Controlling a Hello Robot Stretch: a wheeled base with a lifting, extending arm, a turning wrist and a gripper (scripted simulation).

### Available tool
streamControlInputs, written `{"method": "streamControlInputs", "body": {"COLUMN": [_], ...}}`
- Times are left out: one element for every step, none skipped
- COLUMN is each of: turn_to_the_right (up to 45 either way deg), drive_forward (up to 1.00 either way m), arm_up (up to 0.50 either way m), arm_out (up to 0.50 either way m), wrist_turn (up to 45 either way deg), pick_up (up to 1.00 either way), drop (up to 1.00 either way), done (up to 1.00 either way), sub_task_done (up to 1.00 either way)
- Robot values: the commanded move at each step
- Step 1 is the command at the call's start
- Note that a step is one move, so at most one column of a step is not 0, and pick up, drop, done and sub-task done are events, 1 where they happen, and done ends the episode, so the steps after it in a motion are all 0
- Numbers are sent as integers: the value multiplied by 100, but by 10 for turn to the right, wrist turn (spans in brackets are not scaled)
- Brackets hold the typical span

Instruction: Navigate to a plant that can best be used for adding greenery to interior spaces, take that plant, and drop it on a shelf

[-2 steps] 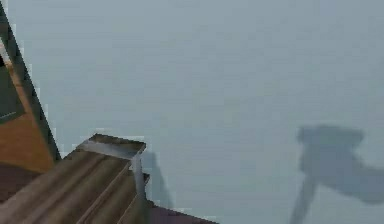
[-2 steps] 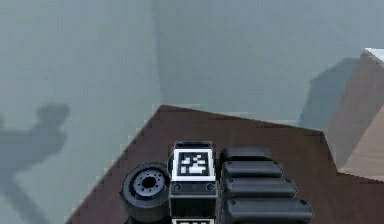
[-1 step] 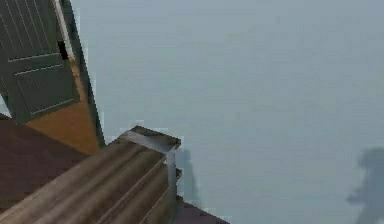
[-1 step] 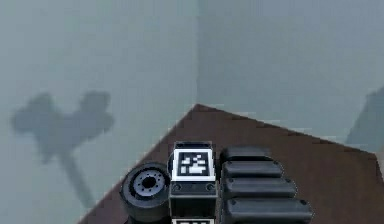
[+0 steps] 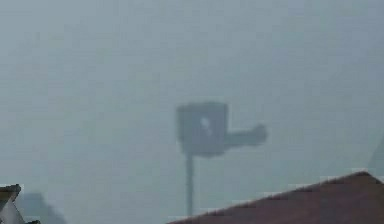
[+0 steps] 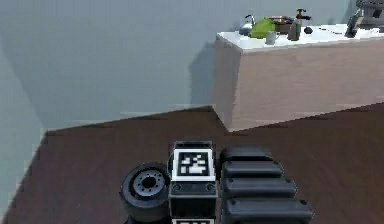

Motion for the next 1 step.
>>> {"method": "streamControlInputs", "body": {"turn_to_the_right": [240], "drive_forward": [0], "arm_up": [0], "arm_out": [0], "wrist_turn": [0], "pick_up": [0], "drop": [0], "done": [0], "sub_task_done": [0]}}
